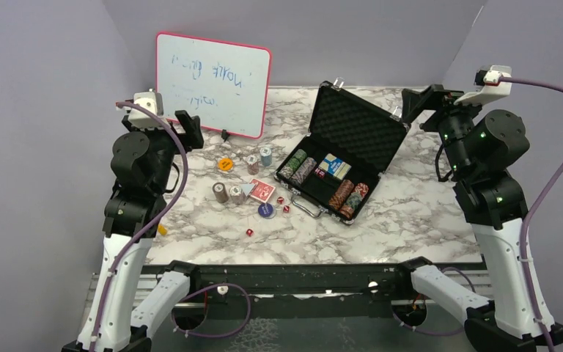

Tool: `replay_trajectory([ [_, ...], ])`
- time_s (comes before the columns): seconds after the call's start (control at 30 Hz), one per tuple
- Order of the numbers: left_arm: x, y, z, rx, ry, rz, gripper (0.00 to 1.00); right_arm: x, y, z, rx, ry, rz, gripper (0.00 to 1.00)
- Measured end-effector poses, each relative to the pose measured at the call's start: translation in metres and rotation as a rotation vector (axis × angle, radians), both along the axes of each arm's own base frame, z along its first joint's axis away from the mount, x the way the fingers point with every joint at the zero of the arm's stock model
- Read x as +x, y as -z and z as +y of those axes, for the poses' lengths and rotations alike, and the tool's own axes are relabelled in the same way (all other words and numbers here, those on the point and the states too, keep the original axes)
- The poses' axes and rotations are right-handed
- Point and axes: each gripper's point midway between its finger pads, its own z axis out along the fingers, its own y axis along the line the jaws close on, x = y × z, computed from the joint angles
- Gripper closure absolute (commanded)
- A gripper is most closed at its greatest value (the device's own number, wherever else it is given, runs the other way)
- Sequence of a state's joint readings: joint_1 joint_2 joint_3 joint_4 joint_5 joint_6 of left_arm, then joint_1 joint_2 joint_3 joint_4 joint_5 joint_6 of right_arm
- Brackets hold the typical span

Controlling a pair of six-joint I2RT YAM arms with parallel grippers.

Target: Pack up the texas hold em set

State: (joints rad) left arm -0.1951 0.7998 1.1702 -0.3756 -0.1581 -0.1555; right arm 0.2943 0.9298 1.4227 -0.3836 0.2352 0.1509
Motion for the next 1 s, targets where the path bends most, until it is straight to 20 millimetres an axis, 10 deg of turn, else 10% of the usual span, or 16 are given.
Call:
replay_trajectory([
  [0.5,-0.015,0.005,-0.070,-0.064,0.359,-0.072,0.01,-0.041,0.027,0.047,0.032,-0.369,0.080,0.03],
  [1.0,-0.006,0.065,-0.095,-0.284,0.418,0.138,0.01,-0.068,0.196,0.138,0.397,-0.906,0.605,0.17],
])
